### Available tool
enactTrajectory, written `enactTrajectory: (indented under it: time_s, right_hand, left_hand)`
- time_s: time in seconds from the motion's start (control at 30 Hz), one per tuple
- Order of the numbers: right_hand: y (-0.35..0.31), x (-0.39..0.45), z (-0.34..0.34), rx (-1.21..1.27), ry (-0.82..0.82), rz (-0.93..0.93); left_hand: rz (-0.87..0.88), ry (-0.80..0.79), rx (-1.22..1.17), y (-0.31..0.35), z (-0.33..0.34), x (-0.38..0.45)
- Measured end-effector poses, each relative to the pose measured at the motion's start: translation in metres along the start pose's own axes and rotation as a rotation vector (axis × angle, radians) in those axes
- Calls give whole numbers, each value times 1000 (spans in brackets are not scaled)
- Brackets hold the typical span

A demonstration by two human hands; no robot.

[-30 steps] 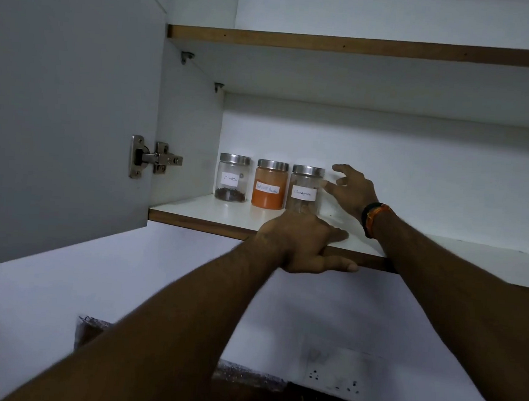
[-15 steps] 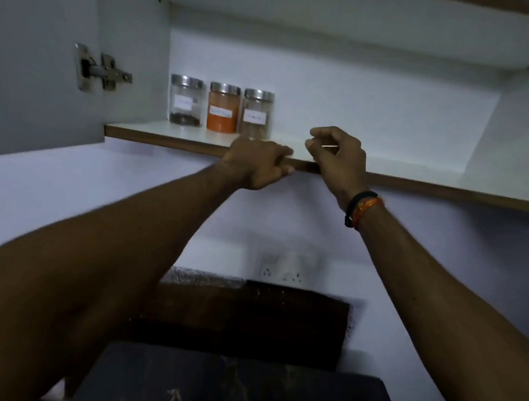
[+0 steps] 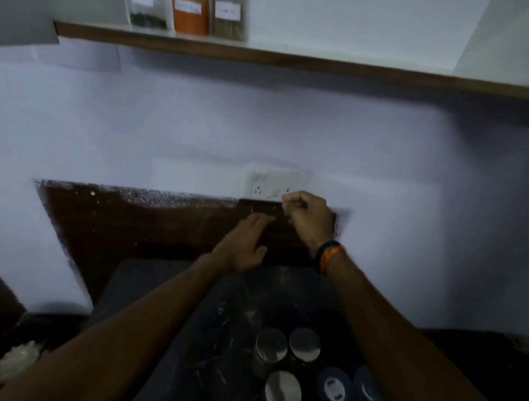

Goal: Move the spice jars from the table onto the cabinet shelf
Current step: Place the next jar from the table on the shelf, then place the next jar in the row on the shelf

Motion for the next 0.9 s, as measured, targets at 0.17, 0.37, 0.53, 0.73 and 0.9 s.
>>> enactTrajectory:
  time_s: [0.17, 0.37, 0.53, 0.73, 0.9]
  right_hand:
    - [83, -59, 4, -220, -180, 123]
    - [156, -138, -5, -523, -288, 182]
    - [183, -196, -22, -549, -176, 142]
    - [204, -242, -31, -670, -283, 38]
    - [215, -254, -27, -846, -348, -62]
  left_hand:
    - [-110, -289, -22, -26, 69, -65]
    - [-175, -294, -93, -24, 119, -129]
    - [-282, -236, -181, -14, 141, -175]
    - [-330, -209, -194, -2, 157, -203]
    - [-382, -170, -240, -3, 158, -210]
Point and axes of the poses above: each hand's wrist, its own x-axis towards the middle knuckle, its own z-axis out of the palm, y = z × x, the point moved 1 cm from there along x, towards the middle knuckle, and after that the axes turned 13 degrees about y, right-handed, at the moved point
